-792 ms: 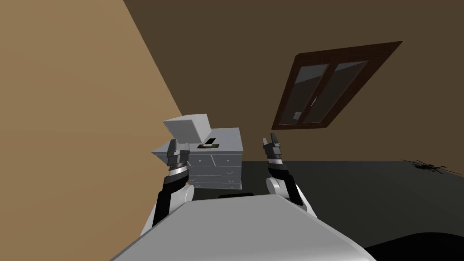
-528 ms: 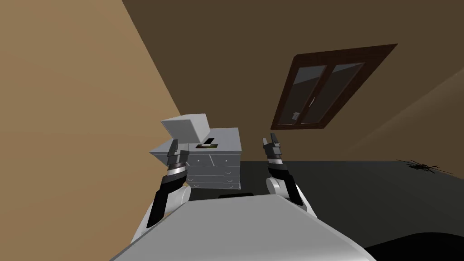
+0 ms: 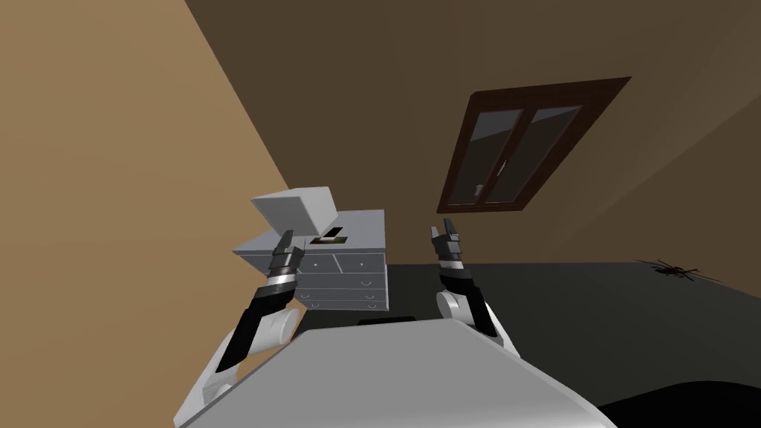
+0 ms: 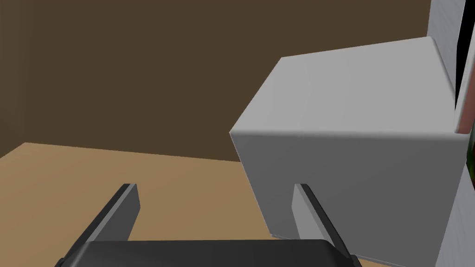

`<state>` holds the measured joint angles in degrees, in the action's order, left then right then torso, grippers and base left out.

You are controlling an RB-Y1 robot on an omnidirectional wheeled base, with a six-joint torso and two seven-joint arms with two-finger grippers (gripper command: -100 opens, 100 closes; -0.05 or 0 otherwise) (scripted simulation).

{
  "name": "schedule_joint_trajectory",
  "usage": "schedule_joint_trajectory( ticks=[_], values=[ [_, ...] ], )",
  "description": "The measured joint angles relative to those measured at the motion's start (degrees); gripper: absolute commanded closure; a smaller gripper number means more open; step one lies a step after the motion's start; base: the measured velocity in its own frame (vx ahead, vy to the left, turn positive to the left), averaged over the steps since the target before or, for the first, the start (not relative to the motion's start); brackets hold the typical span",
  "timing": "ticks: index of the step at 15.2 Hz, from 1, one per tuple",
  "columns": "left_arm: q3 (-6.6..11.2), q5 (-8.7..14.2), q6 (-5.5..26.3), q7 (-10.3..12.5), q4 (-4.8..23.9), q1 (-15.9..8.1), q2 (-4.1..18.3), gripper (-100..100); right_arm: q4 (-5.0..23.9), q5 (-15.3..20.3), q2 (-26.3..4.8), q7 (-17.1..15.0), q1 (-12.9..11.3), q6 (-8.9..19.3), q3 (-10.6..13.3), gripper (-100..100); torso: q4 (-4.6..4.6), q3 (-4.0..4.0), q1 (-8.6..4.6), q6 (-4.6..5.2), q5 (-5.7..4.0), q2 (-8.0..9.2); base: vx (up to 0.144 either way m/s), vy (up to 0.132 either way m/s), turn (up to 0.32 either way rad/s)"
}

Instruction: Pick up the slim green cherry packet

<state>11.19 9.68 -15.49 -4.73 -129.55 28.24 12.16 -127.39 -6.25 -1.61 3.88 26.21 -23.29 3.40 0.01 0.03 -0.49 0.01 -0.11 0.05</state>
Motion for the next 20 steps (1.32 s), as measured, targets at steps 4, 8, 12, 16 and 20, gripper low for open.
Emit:
schedule_joint_trajectory(
  ticks=[4,8,12,16,20],
  values=[
    [2.25,1.8,4.1,-0.5,0.9,-0.2,2.7,-100,0.0,0.0,0.0,0.0,0.0,0.0,0.0,0,-0.02,-0.06,0.13,0.0,0.03,-0.11,0.017,-0.088,-0.018],
    [4.73,4.0,8.5,-1.3,1.3,0.2,5.4,-100,0.0,0.0,0.0,0.0,0.0,0.0,0.0,0,-0.02,-0.05,0.07,0.0,0.02,-0.09,0.01,-0.101,-0.016],
    [7.32,6.3,12.2,-1.7,2.5,0.8,8.3,-100,0.0,0.0,0.0,0.0,0.0,0.0,0.0,0,-0.02,-0.05,0.08,-0.01,0.02,-0.09,0.011,-0.089,-0.017],
    [9.36,8.1,16.4,-2.5,3.7,0.3,10.5,-100,0.0,0.0,0.0,0.0,0.0,0.0,0.0,0,-0.02,-0.06,0.15,-0.01,0.03,-0.1,0.012,-0.089,-0.023],
    [11.56,10.0,20.5,-3.0,4.7,0.5,12.9,-100,0.0,0.0,0.0,0.0,0.0,0.0,0.0,0,-0.02,-0.05,0.21,-0.01,0.04,-0.09,0.015,-0.076,-0.017]
  ],
)
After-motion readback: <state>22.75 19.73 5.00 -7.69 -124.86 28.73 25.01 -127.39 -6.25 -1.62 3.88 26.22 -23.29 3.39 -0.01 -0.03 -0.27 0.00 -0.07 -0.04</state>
